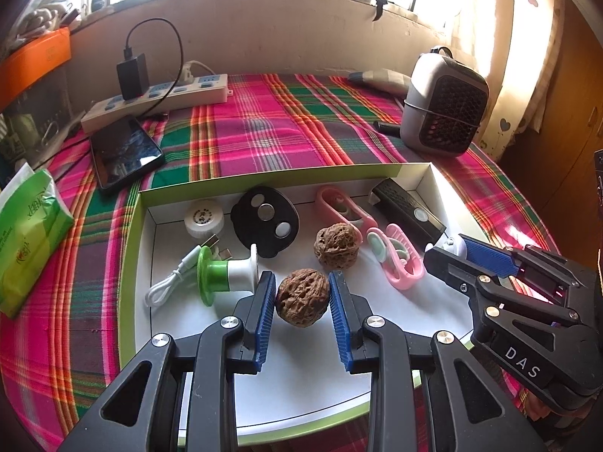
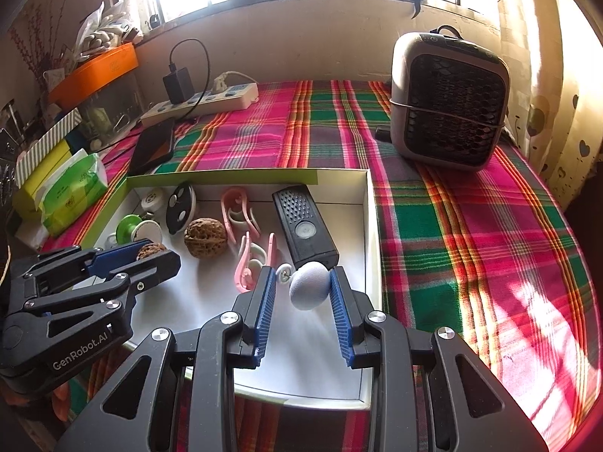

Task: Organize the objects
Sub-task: 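Lower the walnut and white egg into the box beside the other items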

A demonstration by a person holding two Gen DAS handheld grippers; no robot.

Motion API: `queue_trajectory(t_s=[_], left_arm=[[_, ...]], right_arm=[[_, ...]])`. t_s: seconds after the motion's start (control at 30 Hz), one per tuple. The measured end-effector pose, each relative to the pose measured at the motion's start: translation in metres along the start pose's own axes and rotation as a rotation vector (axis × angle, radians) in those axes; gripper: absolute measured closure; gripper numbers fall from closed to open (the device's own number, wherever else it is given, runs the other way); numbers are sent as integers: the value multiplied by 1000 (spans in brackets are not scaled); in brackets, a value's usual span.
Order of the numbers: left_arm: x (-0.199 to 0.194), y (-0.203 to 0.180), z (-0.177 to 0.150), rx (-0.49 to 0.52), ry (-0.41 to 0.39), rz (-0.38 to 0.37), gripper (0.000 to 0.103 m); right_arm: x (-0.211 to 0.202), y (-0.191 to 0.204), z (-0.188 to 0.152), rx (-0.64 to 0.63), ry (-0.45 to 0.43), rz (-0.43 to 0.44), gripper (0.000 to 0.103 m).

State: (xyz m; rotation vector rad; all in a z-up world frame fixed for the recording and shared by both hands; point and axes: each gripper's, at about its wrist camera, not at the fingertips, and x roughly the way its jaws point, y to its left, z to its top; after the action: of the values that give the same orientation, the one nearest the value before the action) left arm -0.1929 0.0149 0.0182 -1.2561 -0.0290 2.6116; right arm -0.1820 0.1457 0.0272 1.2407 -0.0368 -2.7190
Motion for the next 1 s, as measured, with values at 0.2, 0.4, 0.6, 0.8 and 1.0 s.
queue_trajectory(t_s=[0.2,0.4,0.6,0.8,1.0], left_arm=[[2,-1,0,7,5,5,76],[3,0,0,7,8,10,76],[6,0,0,13,15,18,76],[7,-2,-1,16,19,24,76],[8,-3,-1,20,20,27,76]], right_arm=[[1,2,-1,-4,5,0,72],[3,4,-1,-6,10,0,72],[5,8,-2,-23,12,-13,72],[6,9,-2,-32,15,-18,72],[7,10,-2,-35,18,-22,72]])
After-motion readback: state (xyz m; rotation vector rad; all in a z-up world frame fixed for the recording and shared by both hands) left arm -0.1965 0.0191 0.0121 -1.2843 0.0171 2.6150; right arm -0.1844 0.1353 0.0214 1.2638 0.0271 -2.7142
